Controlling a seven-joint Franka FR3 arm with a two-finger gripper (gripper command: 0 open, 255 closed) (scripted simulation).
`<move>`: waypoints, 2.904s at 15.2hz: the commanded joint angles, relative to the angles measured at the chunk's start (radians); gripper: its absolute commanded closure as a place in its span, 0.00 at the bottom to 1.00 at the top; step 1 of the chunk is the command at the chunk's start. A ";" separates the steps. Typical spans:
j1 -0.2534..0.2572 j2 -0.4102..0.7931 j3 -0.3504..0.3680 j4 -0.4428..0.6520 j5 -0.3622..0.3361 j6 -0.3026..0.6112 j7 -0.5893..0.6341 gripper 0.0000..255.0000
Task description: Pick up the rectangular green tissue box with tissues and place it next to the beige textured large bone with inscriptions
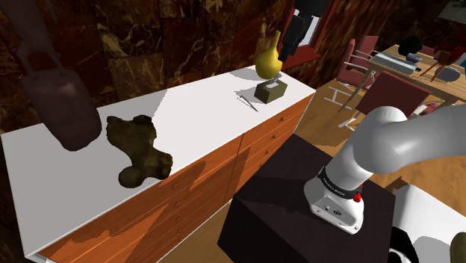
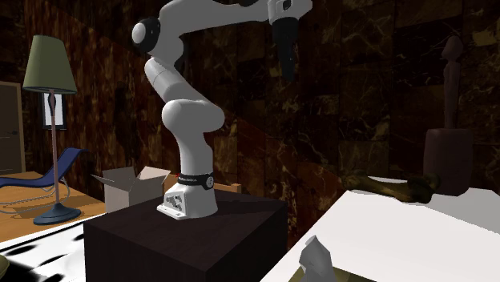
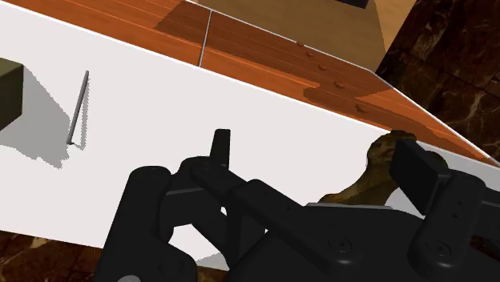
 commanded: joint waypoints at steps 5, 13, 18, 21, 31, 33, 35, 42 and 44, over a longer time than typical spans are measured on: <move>-0.046 0.060 -0.058 -0.028 -0.012 0.104 -0.013 0.00; -0.125 0.216 -0.178 -0.045 -0.011 0.304 -0.047 0.00; -0.162 0.334 -0.257 -0.031 0.016 0.419 -0.079 0.00; -0.179 0.411 -0.305 -0.013 0.045 0.482 -0.105 0.00; -0.219 0.699 -0.462 0.097 0.244 0.637 -0.243 0.00; -0.230 0.763 -0.487 0.128 0.304 0.654 -0.280 0.00; -0.247 0.829 -0.506 0.162 0.369 0.665 -0.319 0.00; -0.316 1.012 -0.525 0.264 0.552 0.679 -0.420 0.00; -0.316 1.033 -0.516 0.264 0.572 0.695 -0.432 0.00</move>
